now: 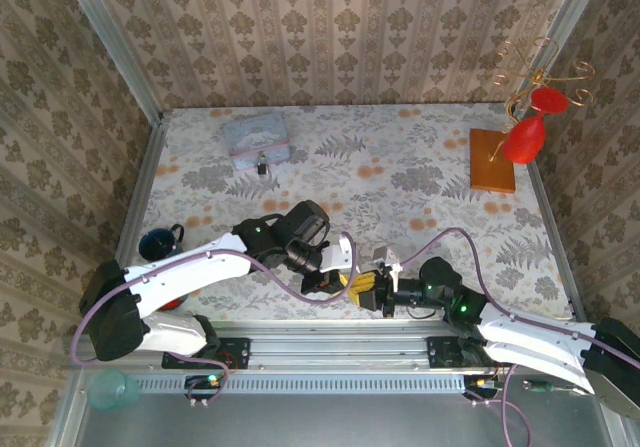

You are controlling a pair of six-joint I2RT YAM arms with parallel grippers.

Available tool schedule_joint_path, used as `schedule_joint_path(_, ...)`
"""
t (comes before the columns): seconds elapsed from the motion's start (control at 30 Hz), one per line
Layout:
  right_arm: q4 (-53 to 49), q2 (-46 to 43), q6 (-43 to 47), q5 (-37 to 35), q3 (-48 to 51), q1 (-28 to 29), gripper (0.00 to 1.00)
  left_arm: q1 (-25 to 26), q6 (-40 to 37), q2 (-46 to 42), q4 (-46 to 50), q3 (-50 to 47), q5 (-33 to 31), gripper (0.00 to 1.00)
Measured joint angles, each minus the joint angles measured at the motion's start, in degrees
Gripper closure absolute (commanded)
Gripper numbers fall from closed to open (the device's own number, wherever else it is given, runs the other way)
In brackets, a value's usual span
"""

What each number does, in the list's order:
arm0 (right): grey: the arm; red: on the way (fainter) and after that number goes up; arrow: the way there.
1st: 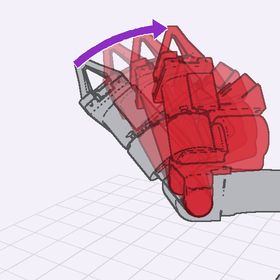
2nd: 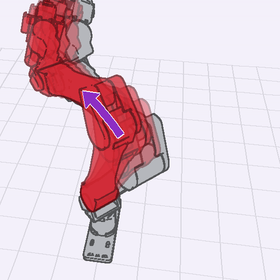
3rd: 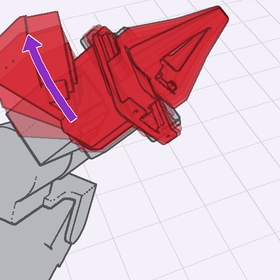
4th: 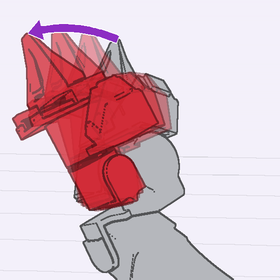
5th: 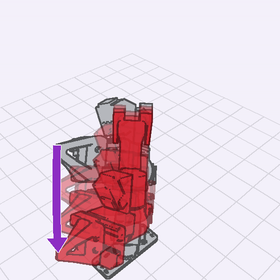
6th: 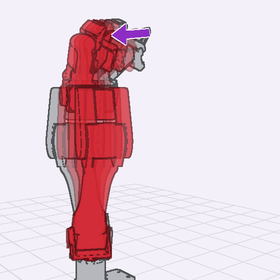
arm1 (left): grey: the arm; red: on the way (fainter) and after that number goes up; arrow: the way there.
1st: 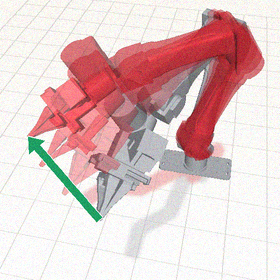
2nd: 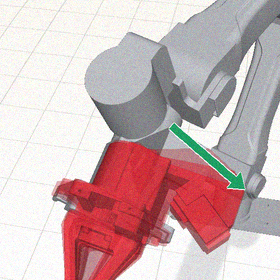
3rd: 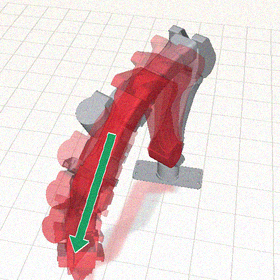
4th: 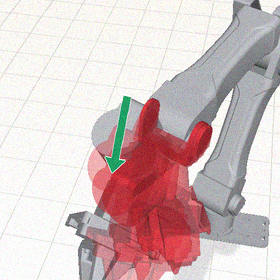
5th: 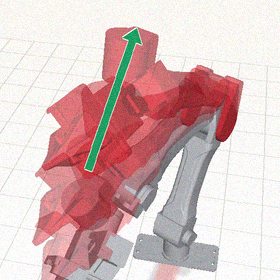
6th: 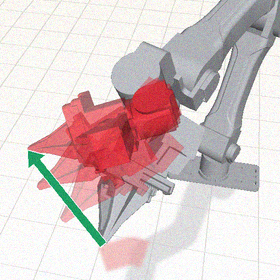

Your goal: Unlock a padlock with a key

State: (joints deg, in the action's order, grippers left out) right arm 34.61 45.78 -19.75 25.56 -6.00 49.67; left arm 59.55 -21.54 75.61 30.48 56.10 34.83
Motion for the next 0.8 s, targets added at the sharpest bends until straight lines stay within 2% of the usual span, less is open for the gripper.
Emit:
schedule_joint_path(0.1,-0.1,0.1,0.0,0.0,-0.1,0.0,0.81,0.0,0.0,-0.3,0.0,-0.2,-0.6,1.00)
schedule_joint_path(0.23,-0.2,0.1,0.0,-0.1,-0.1,0.0,0.81,0.0,0.0,-1.2,0.0,-0.2,-0.6,1.00)
schedule_joint_path(0.73,-0.1,0.1,0.0,-0.1,-0.1,0.0,1.00,-0.4,0.0,-1.6,0.0,-0.2,-1.3,1.00)
schedule_joint_path(0.8,-0.1,0.1,-0.2,-0.3,-0.1,0.0,1.00,-0.4,0.0,-1.6,0.0,-0.2,-1.4,1.00)
